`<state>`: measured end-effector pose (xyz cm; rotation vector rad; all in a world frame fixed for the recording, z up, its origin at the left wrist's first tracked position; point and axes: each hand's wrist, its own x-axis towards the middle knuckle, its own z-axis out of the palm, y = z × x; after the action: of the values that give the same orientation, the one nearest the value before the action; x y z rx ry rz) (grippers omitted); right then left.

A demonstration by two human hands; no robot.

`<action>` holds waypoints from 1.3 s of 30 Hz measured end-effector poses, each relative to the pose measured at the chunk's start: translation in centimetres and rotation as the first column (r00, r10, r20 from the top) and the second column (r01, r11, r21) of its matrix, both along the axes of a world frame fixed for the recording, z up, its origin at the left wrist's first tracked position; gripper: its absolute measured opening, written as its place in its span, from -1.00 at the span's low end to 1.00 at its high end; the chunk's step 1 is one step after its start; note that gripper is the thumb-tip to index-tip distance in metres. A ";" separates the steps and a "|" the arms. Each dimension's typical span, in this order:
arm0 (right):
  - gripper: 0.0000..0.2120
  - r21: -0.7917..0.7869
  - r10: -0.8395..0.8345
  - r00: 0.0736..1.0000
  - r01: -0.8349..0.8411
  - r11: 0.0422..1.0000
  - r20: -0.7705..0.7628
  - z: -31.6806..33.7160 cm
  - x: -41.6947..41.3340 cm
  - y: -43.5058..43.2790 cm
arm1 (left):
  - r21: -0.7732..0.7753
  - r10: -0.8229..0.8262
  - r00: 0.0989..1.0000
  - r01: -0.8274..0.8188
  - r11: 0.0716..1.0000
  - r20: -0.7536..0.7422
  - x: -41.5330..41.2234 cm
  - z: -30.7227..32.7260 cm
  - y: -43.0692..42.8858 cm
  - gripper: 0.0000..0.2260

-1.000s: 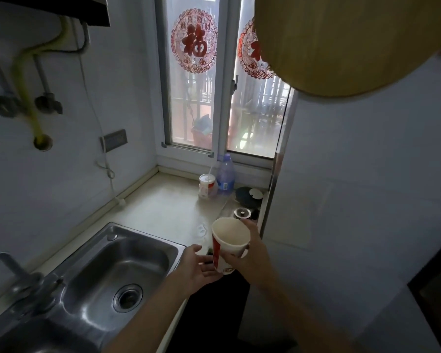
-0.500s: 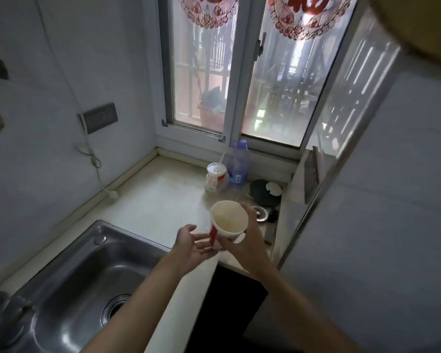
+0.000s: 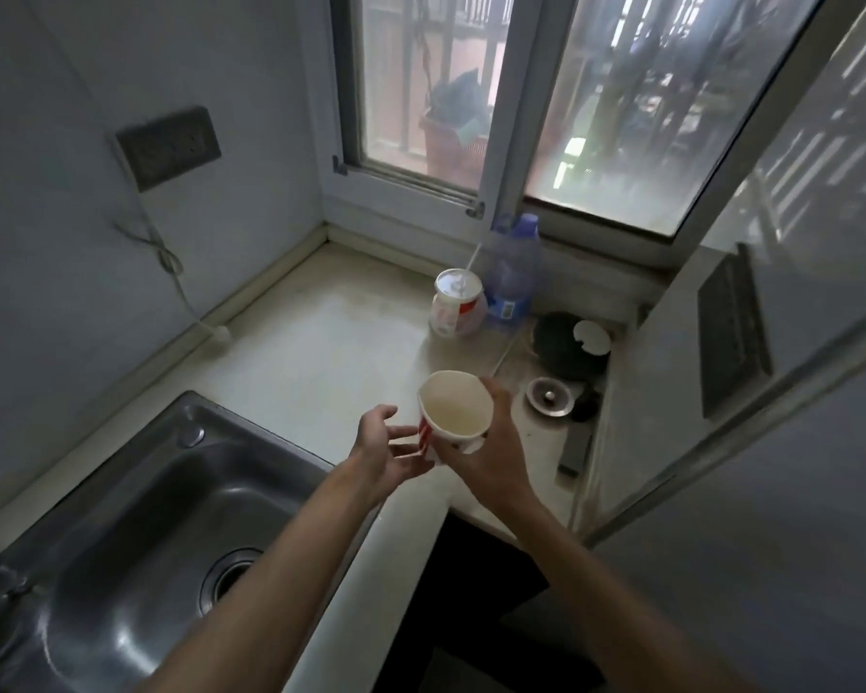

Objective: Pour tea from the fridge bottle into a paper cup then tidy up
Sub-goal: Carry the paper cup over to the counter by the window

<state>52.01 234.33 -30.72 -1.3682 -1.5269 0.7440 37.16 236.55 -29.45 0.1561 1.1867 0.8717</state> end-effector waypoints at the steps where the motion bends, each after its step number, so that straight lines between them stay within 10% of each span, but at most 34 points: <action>1: -0.23 -0.013 0.003 1.000 -0.003 1.000 -0.002 -0.7 0.0 0.5 | -0.004 -0.002 1.000 0.002 1.000 -0.015 0.0 -0.7 0.5 -0.63; 31: -0.02 -0.193 0.107 0.994 -0.101 0.976 0.018 -8.3 -0.7 6.5 | -0.078 0.050 0.987 -0.063 0.995 -0.154 0.3 -6.3 4.8 -0.54; 39: 0.18 -0.264 0.177 0.980 -0.148 0.953 0.087 -7.5 0.5 5.6 | 0.032 -0.086 0.786 0.133 0.991 -0.613 -0.3 -4.1 4.2 -0.68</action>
<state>52.51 239.93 -38.20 -1.5055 -1.6903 1.0124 36.81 240.72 -33.58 0.6019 1.7316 0.7813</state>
